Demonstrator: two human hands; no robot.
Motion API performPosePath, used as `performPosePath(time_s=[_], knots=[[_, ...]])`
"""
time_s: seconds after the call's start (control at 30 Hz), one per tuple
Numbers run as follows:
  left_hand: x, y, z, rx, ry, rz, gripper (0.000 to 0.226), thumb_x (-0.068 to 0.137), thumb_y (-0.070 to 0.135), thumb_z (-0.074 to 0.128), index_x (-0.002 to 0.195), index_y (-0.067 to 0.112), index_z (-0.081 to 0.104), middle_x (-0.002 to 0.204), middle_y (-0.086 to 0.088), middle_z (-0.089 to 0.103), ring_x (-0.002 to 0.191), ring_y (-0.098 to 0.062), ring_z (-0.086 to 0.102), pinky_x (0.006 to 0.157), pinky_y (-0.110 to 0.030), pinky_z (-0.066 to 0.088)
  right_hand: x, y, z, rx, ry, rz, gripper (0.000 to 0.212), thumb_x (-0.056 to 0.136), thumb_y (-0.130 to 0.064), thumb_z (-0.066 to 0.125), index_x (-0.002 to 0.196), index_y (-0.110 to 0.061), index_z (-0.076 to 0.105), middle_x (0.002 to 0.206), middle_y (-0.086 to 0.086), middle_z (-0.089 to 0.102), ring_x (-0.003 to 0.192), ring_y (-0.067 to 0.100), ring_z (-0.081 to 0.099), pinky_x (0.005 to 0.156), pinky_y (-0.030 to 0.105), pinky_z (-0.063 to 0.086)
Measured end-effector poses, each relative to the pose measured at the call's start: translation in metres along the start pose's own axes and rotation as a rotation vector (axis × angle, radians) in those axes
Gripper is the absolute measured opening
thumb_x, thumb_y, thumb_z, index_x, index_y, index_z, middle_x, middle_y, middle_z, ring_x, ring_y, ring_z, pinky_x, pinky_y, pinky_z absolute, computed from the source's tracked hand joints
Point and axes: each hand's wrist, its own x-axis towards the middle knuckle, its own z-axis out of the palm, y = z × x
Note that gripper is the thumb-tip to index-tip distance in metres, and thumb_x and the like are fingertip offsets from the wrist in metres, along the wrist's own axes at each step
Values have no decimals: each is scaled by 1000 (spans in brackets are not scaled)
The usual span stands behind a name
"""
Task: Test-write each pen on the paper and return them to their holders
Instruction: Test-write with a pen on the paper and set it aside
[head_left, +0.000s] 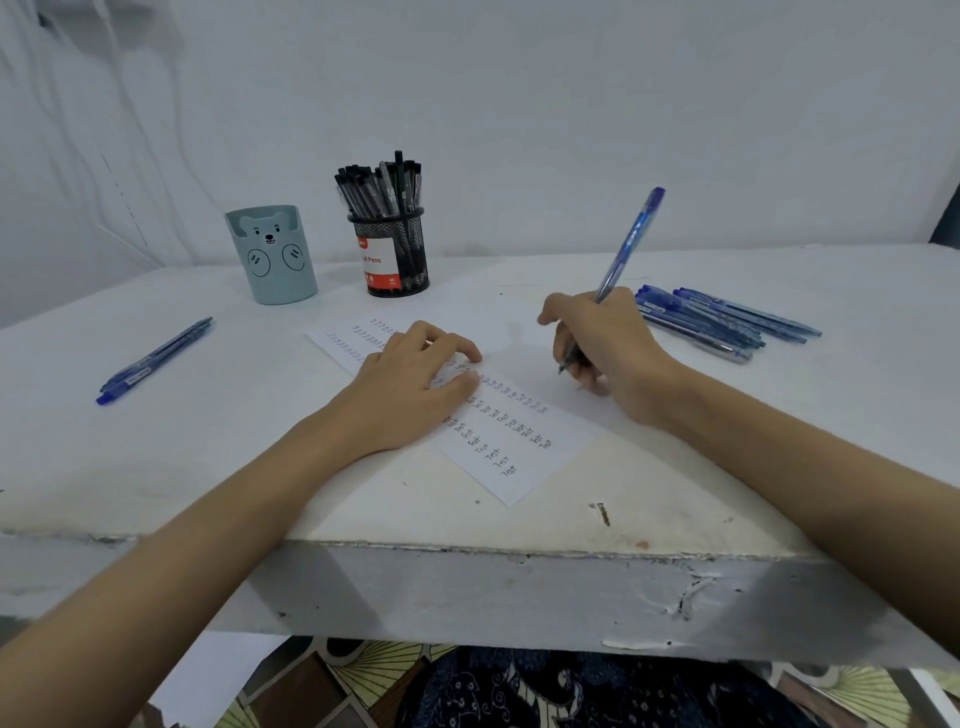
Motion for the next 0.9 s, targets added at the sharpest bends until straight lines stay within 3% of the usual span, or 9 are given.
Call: performPosePath(time_s=[0.17, 0.23, 0.33, 0.57, 0.73, 0.83, 0.9], knots=[[-5, 3, -4, -102, -68, 88, 36, 87, 49, 36, 118, 41, 52, 123, 20, 45, 119, -5, 39, 104, -31, 30, 11, -4, -13, 49, 28, -11, 22, 92, -19, 57, 79, -11, 41, 29, -5, 38, 26, 9, 29, 34, 12, 23], [-7, 4, -5, -170, -80, 100, 24, 95, 38, 44, 117, 39, 54, 127, 20, 48, 122, -4, 41, 106, -29, 30, 11, -5, -15, 93, 17, 2, 21, 99, -29, 43, 96, -9, 41, 29, -6, 35, 25, 9, 26, 34, 12, 20], [-8, 7, -7, -238, -91, 85, 26, 96, 24, 49, 116, 39, 56, 128, 21, 50, 123, -1, 42, 105, -23, 30, 10, -7, -18, 133, 3, 20, 31, 103, -35, 27, 109, -9, 42, 30, -6, 33, 27, 10, 24, 36, 15, 19], [-9, 7, -8, -258, -96, 85, 27, 96, 23, 49, 116, 39, 57, 130, 22, 50, 122, 1, 43, 101, -20, 31, 5, -3, -18, 62, -63, -33, 24, 101, -28, 31, 103, -11, 48, 32, -4, 34, 28, 11, 23, 35, 16, 18], [-8, 5, -9, -304, -135, 90, 30, 94, 15, 51, 112, 37, 60, 127, 26, 50, 122, 7, 41, 93, -3, 26, 14, -5, -27, -30, 15, -45, 27, 95, -16, 36, 108, -2, 55, 30, -5, 35, 25, 8, 26, 34, 12, 20], [-1, 14, -13, -272, -126, 90, 22, 97, 29, 45, 113, 38, 58, 125, 26, 49, 118, 9, 41, 90, -5, 27, 25, -2, -46, -262, 49, -58, 29, 91, -11, 46, 101, 13, 58, 44, 4, 46, 34, 13, 36, 36, 15, 27], [8, 23, -16, -228, -134, 97, 22, 98, 37, 42, 115, 40, 55, 128, 22, 48, 119, 3, 42, 93, -13, 28, 31, 4, -61, -549, 25, -74, 25, 86, -8, 52, 95, 12, 63, 58, 14, 59, 43, 18, 44, 46, 20, 36]])
